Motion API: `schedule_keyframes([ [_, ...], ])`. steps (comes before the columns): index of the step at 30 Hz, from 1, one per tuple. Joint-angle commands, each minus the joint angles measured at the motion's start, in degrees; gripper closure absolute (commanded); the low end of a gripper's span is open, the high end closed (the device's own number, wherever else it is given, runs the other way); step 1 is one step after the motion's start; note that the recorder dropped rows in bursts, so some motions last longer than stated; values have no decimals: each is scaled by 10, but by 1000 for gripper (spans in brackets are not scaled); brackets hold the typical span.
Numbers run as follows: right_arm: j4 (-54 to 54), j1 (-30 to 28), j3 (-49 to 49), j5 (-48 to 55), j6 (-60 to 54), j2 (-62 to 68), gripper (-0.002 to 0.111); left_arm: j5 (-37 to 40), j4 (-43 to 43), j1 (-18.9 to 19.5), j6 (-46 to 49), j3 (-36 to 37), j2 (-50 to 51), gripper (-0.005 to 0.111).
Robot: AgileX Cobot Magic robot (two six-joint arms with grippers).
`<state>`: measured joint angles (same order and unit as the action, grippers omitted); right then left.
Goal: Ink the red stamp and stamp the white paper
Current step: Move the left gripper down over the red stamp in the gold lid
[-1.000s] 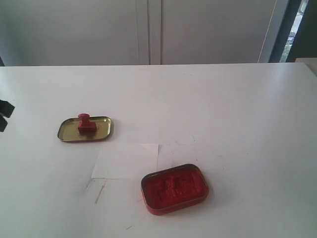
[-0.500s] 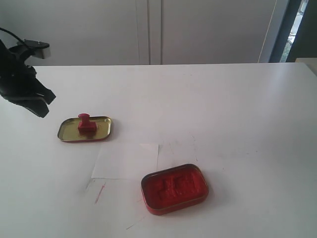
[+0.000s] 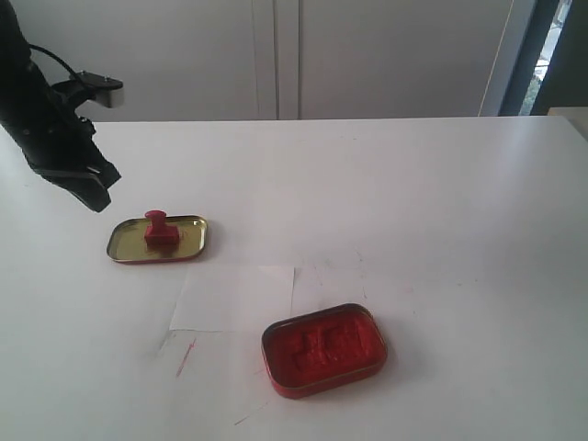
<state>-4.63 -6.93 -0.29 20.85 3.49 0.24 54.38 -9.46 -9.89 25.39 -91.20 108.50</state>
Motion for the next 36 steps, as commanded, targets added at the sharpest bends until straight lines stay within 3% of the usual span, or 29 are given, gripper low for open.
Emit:
schedule_keyframes([
  [1, 1, 1, 3, -9, 1, -2, 108, 25, -10, -2, 24, -22, 14, 107],
  [17, 1, 1, 3, -9, 1, -2, 108, 42, -23, -39, 120, -82, 74, 107],
  [27, 1, 1, 3, -9, 1, -2, 108, 74, -24, -39, 190, -141, 109, 107],
  [32, 1, 1, 3, -9, 1, -2, 108, 97, -31, -39, 279, -145, 121, 107],
  [36, 1, 1, 3, -9, 1, -2, 108, 79, -31, -39, 289, -145, 121, 107],
])
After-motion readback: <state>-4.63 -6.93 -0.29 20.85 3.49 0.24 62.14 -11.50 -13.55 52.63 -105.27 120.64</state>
